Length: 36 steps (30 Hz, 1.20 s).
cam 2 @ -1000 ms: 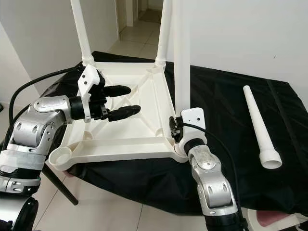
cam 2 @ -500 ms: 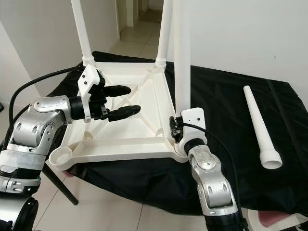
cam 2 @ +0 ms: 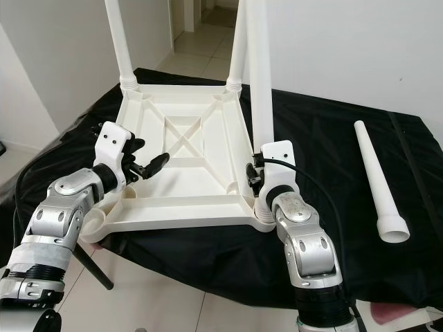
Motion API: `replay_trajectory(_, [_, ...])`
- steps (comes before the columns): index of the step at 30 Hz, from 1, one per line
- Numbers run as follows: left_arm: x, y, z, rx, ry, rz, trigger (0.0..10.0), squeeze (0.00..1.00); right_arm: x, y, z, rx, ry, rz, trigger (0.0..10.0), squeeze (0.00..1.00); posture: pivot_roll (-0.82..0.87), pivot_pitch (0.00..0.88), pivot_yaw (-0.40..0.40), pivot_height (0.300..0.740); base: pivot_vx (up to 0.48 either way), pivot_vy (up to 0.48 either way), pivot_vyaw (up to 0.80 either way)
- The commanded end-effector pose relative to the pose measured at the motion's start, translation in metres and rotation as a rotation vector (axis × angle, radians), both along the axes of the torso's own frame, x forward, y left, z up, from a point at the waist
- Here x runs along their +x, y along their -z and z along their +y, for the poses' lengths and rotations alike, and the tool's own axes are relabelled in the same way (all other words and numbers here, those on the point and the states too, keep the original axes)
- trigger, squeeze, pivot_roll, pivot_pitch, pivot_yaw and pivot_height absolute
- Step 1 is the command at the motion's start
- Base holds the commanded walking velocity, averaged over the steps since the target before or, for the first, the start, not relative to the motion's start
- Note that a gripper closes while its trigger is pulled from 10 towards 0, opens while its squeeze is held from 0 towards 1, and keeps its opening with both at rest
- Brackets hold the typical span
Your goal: Building children table
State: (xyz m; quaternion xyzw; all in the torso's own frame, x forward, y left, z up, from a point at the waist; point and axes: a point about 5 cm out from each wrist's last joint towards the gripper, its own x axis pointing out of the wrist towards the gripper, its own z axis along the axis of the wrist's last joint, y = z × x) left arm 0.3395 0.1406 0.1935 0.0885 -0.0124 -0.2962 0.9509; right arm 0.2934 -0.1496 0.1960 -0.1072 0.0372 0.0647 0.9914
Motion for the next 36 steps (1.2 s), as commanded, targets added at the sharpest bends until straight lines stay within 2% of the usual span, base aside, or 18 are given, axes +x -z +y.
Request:
replay_trajectory(1, [0.001, -0.003, 0.0, 0.011, -0.011, -0.027, 10.0, 0.0, -0.008, -0.041, 0.007, 0.011, -0.095, -0.459, 10.0, 0.0, -0.14, 0.0, 0.0, 0.74, 0.0, 0.0, 0.0])
replay_trajectory(5, [-0.001, -0.001, -0.001, 0.01, -0.018, -0.029, 10.0, 0.0, -0.009, -0.051, 0.008, 0.008, -0.103, -0.487, 10.0, 0.0, -0.14, 0.0, 0.0, 0.74, 0.0, 0.0, 0.0])
replay_trajectory(6, [-0.003, -0.001, -0.002, -0.012, -0.005, -0.019, 10.0, 0.0, -0.011, -0.06, 0.01, 0.005, -0.109, -0.515, 10.0, 0.0, -0.14, 0.0, 0.0, 0.74, 0.0, 0.0, 0.0])
replay_trajectory(9, [-0.005, -0.001, -0.003, -0.029, 0.004, -0.012, 10.0, 0.0, -0.013, -0.067, 0.011, 0.004, -0.114, -0.531, 10.0, 0.0, -0.14, 0.0, 0.0, 0.74, 0.0, 0.0, 0.0])
replay_trajectory(11, [-0.015, -0.003, -0.008, -0.071, 0.096, 0.016, 10.0, 0.0, -0.016, -0.086, 0.011, 0.032, -0.124, -0.581, 10.0, 0.0, -0.14, 0.0, 0.0, 0.74, 0.0, 0.0, 0.0])
replay_trajectory(12, [-0.015, -0.003, -0.008, -0.071, 0.096, 0.016, 10.0, 0.0, -0.016, -0.086, 0.011, 0.032, -0.124, -0.581, 10.0, 0.0, -0.14, 0.0, 0.0, 0.74, 0.0, 0.0, 0.0])
replay_trajectory(13, [-0.018, -0.004, -0.009, -0.075, 0.129, 0.021, 10.0, 0.0, -0.017, -0.092, 0.012, 0.047, -0.13, -0.595, 10.0, 0.0, -0.14, 0.06, 0.078, 0.74, 0.0, 0.0, 0.0])
replay_trajectory(36, [-0.018, -0.004, -0.009, -0.075, 0.129, 0.021, 10.0, 0.0, -0.017, -0.092, 0.012, 0.047, -0.13, -0.595, 10.0, 0.0, -0.14, 0.06, 0.078, 0.74, 0.0, 0.0, 0.0])
